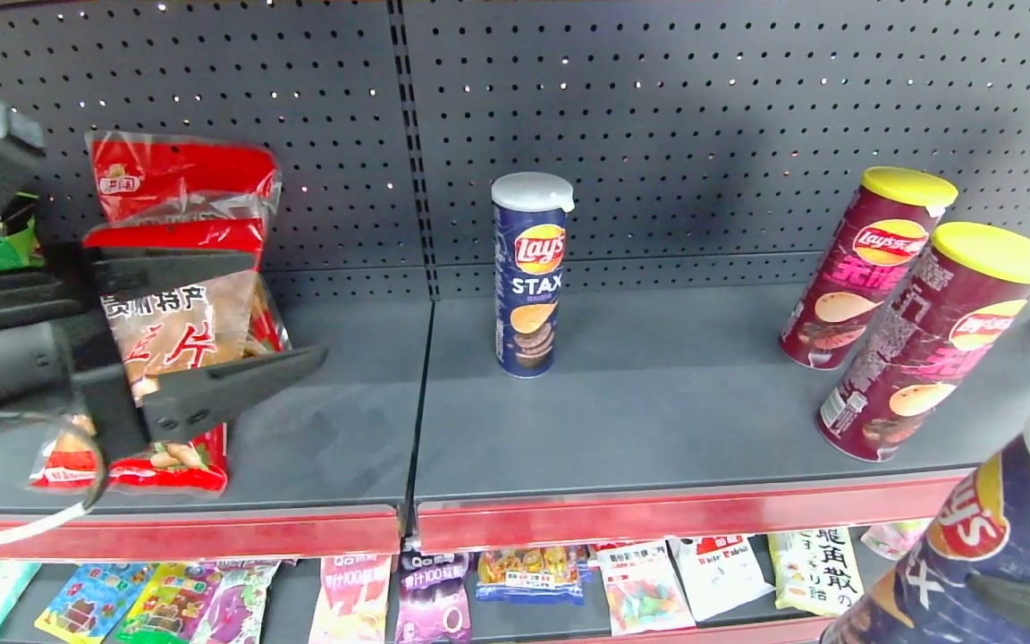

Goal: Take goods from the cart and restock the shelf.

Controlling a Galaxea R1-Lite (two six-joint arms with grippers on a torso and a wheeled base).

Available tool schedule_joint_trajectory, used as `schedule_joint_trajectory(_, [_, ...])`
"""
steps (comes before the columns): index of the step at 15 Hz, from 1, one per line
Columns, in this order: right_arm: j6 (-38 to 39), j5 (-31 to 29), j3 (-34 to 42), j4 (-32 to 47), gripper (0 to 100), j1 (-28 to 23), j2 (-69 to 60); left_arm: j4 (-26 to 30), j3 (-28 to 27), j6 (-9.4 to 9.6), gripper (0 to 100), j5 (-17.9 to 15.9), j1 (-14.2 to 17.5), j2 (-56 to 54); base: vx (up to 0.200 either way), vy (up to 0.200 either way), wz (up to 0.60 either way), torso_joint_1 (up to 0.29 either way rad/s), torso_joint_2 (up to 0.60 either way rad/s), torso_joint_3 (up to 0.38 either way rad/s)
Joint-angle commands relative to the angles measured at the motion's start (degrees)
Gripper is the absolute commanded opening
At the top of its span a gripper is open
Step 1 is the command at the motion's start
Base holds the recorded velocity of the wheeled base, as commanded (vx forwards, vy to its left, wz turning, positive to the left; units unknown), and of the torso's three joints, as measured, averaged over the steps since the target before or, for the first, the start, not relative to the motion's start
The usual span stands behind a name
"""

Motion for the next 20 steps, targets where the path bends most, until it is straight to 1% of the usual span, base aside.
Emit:
schedule_joint_trajectory(1, [0.1, 0.0, -0.1, 0.0, 0, -0.1, -0.1, -6.9, -6.2, -1.88, 100, -4.1, -5.2, 16.6, 0.000, 0.000, 0.00, 0.000, 0.00, 0.000])
schedule_joint_trajectory(3, [0.1, -0.3, -0.1, 0.0, 0, -0.1, -0.2, -8.8, -7.9, -1.97, 100, -5.0, -6.8, 20.0, 0.000, 0.000, 0.00, 0.000, 0.00, 0.000])
schedule_joint_trajectory(4, [0.2, -0.4, -0.1, -0.1, 0, -0.1, -0.3, -9.4, -11.0, -1.97, 100, -5.3, -8.2, 24.3, 0.000, 0.000, 0.00, 0.000, 0.00, 0.000])
schedule_joint_trajectory(5, [0.2, -0.4, -0.1, -0.1, 0, -0.1, -0.3, -9.4, -12.3, -1.97, 100, -5.2, -8.5, 25.6, 0.000, 0.000, 0.00, 0.000, 0.00, 0.000])
schedule_joint_trajectory(6, [0.2, -0.4, -0.1, -0.1, 0, -0.1, -0.4, -9.5, -16.3, -1.79, 100, -5.0, -8.5, 28.9, 0.000, 0.000, 0.00, 0.000, 0.00, 0.000])
schedule_joint_trajectory(8, [0.3, -0.4, 0.0, -0.1, 0, -0.1, -0.5, -9.4, -21.3, -1.79, 100, -4.8, -8.4, 32.6, 0.000, 0.000, 0.00, 0.000, 0.00, 0.000])
schedule_joint_trajectory(10, [0.3, -0.4, 0.0, -0.1, 0, -0.1, -0.5, -9.4, -24.3, -1.70, 100, -4.7, -8.3, 34.9, 0.000, 0.000, 0.00, 0.000, 0.00, 0.000])
schedule_joint_trajectory(14, [0.4, -0.4, 0.1, -0.1, 0, -0.2, -0.6, -9.4, -26.4, -1.70, 100, -4.2, -8.0, 37.0, 0.000, 0.000, 0.00, 0.000, 0.00, 0.000])
schedule_joint_trajectory(16, [0.4, -0.4, 0.2, -0.1, 0, -0.1, -0.6, -9.5, -28.1, -1.62, 100, -3.0, -7.8, 38.6, 0.000, 0.000, 0.00, 0.000, 0.00, 0.000])
schedule_joint_trajectory(20, [0.4, -0.4, 0.3, 0.0, 0, -0.2, -0.6, -9.5, -31.9, -1.62, 100, -2.2, -8.2, 41.2, 0.000, 0.000, 0.00, 0.000, 0.00, 0.000])
